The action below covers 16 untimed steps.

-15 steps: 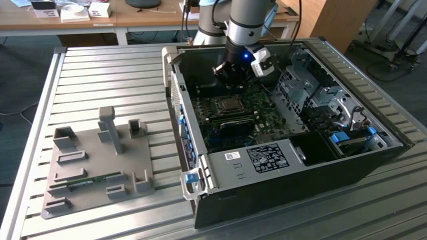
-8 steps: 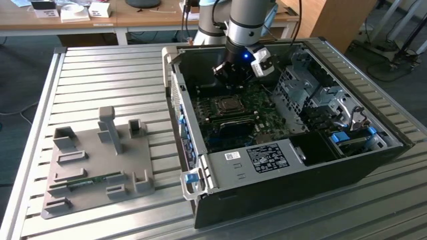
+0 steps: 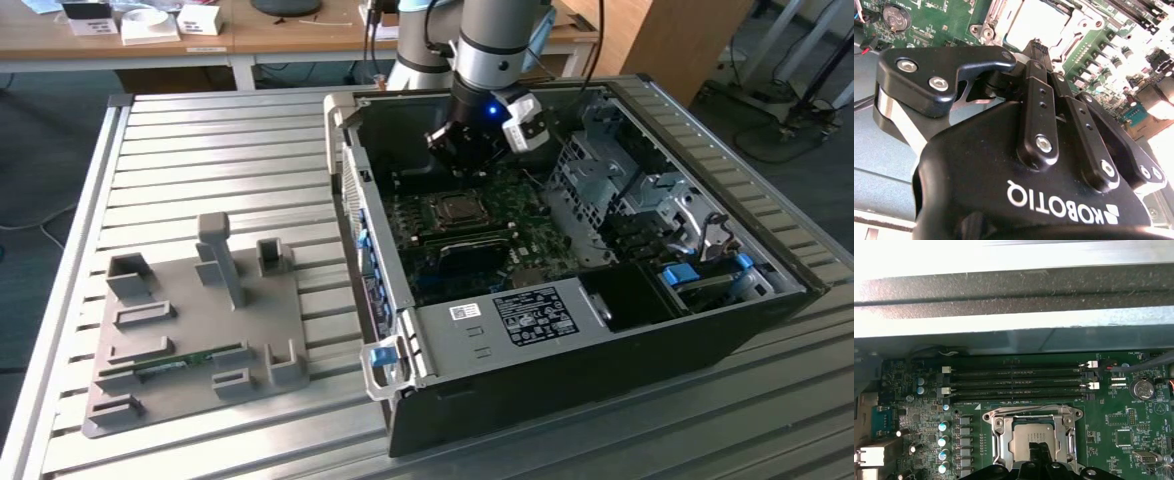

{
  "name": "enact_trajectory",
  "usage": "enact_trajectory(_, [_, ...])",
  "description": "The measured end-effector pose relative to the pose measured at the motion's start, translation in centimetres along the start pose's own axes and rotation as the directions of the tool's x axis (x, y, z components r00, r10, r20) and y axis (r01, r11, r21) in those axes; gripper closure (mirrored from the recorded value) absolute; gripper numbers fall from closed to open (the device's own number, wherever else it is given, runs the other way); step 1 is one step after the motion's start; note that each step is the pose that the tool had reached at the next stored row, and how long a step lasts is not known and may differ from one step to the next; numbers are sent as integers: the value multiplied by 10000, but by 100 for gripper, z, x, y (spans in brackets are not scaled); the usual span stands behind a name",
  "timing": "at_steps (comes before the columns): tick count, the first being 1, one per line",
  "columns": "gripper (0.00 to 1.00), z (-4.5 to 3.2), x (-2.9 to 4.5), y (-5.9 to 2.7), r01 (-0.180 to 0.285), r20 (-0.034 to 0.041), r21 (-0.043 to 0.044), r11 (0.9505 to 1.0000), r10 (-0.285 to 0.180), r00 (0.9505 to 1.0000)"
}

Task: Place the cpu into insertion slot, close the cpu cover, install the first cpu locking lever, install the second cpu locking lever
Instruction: 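Install the second cpu locking lever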

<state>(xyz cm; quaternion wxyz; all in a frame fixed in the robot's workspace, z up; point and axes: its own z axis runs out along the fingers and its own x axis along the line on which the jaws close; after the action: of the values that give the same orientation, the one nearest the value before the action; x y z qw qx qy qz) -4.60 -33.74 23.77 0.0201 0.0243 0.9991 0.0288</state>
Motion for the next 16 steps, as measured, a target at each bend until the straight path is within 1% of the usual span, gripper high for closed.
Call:
enact_trajectory(7, [89, -3, -1, -30, 0, -2, 1, 10000, 0, 10000])
enact_trajectory(12, [89, -4, -2, -35, 0, -2, 2, 10000, 0, 10000])
enact_trajectory(16, [89, -32, -3, -33, -3, -3, -52, 10000, 3, 10000])
